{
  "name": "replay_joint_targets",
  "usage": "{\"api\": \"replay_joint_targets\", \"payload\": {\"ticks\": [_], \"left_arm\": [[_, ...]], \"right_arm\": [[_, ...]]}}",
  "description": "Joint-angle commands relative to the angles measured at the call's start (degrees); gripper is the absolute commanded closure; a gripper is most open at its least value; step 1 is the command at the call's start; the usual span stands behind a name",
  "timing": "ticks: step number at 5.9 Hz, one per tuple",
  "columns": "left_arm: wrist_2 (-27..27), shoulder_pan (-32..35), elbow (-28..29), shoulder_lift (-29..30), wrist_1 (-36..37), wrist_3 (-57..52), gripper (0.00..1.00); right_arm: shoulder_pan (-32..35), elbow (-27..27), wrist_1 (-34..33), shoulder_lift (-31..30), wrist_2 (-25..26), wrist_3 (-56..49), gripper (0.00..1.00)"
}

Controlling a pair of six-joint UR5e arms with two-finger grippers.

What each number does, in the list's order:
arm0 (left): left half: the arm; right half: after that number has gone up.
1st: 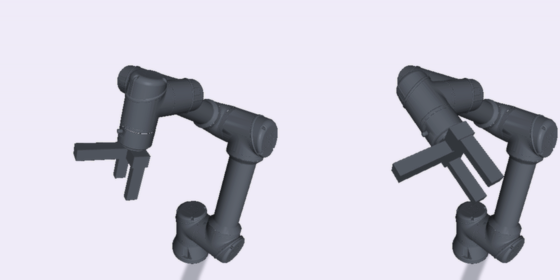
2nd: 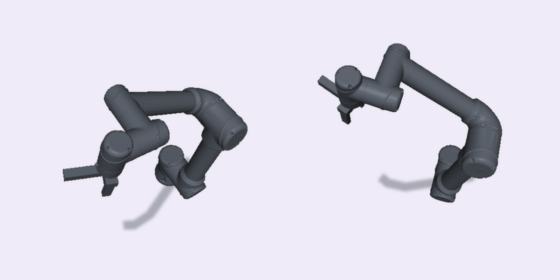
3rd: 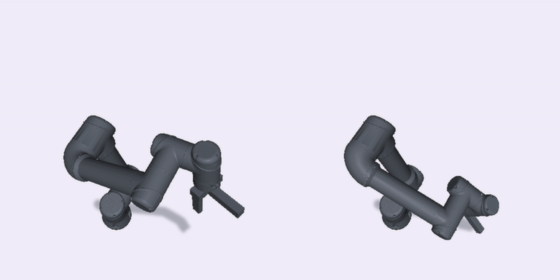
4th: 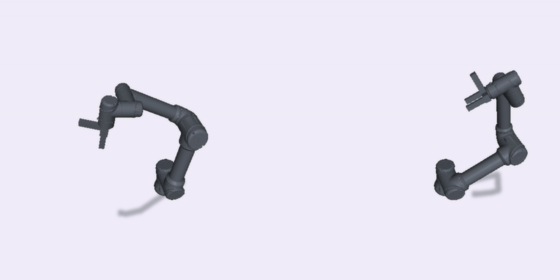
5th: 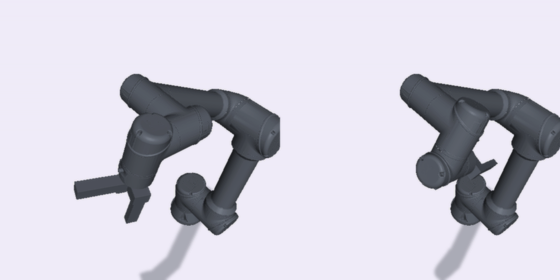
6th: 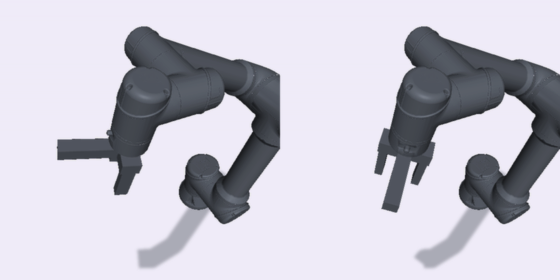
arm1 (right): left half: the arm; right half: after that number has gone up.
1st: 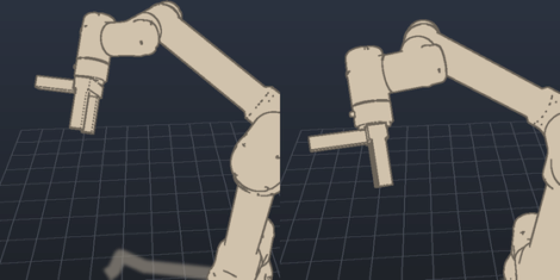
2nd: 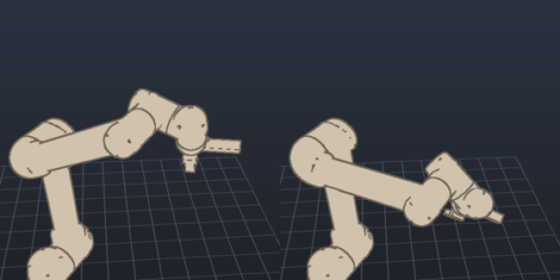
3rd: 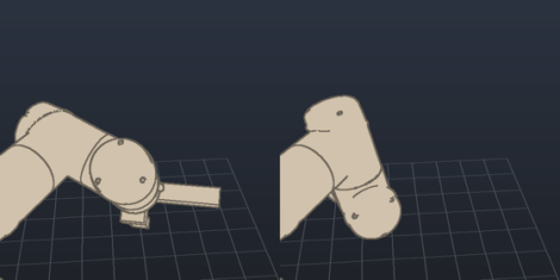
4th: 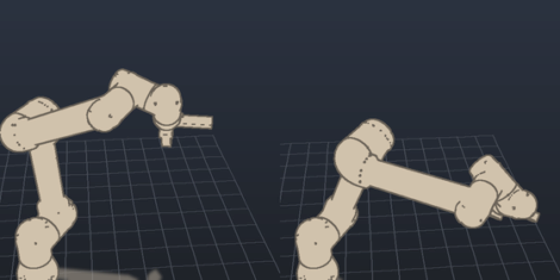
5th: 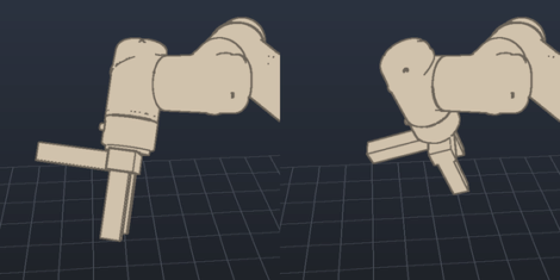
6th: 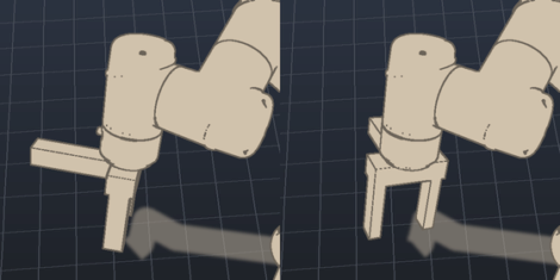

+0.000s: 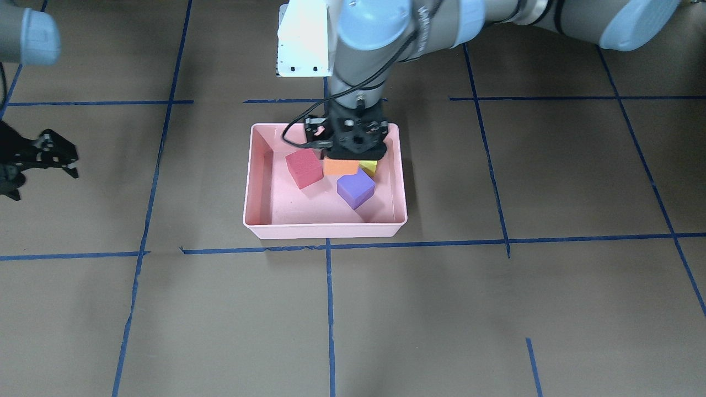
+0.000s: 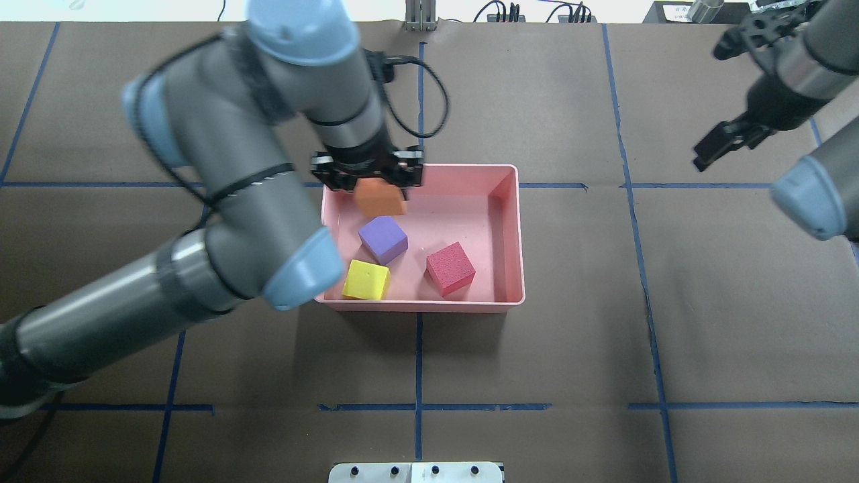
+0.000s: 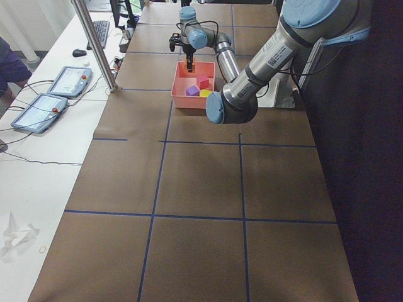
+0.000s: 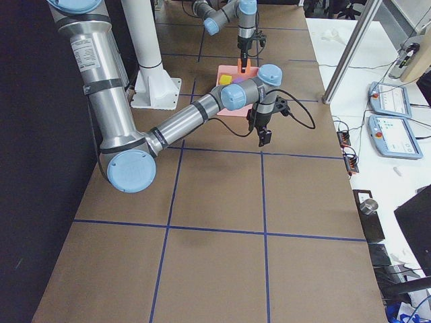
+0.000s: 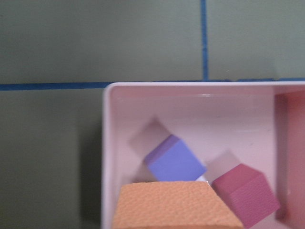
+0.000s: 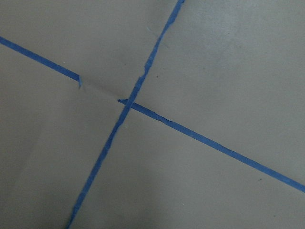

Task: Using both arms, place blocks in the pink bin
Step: 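Carry the orange cube into the pink bin and release it while the right arm withdraws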

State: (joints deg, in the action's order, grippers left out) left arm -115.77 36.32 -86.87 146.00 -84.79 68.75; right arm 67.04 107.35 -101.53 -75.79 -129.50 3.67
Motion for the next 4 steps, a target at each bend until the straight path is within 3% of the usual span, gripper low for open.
{"api": "replay_joint_targets", "payload": {"ticks": [1,2,3,4], "left_arm": [[2.3,-1.3,5.0,3.0,-2.0,1.0,0.0],[1.8,-0.8,4.1,2.5,-1.4,-0.1,0.0],[-1.2,0.7,-0.1,-1.8,-0.2,-6.5,0.0],[-5.4,4.2,-7.0,-9.9,0.1,-13.8,0.0]], "right_arm": [[4.9,0.8,0.0,-5.6,-1.1,-10.1,0.0],[7.7,2.0,-0.2,-8.8,-1.4,-14.4,0.0],[10.5,2.4,0.2,-12.9,-1.5,-18.5,0.0],[14.4,2.4,0.2,-17.1,-2.5,-22.4,0.0]]}}
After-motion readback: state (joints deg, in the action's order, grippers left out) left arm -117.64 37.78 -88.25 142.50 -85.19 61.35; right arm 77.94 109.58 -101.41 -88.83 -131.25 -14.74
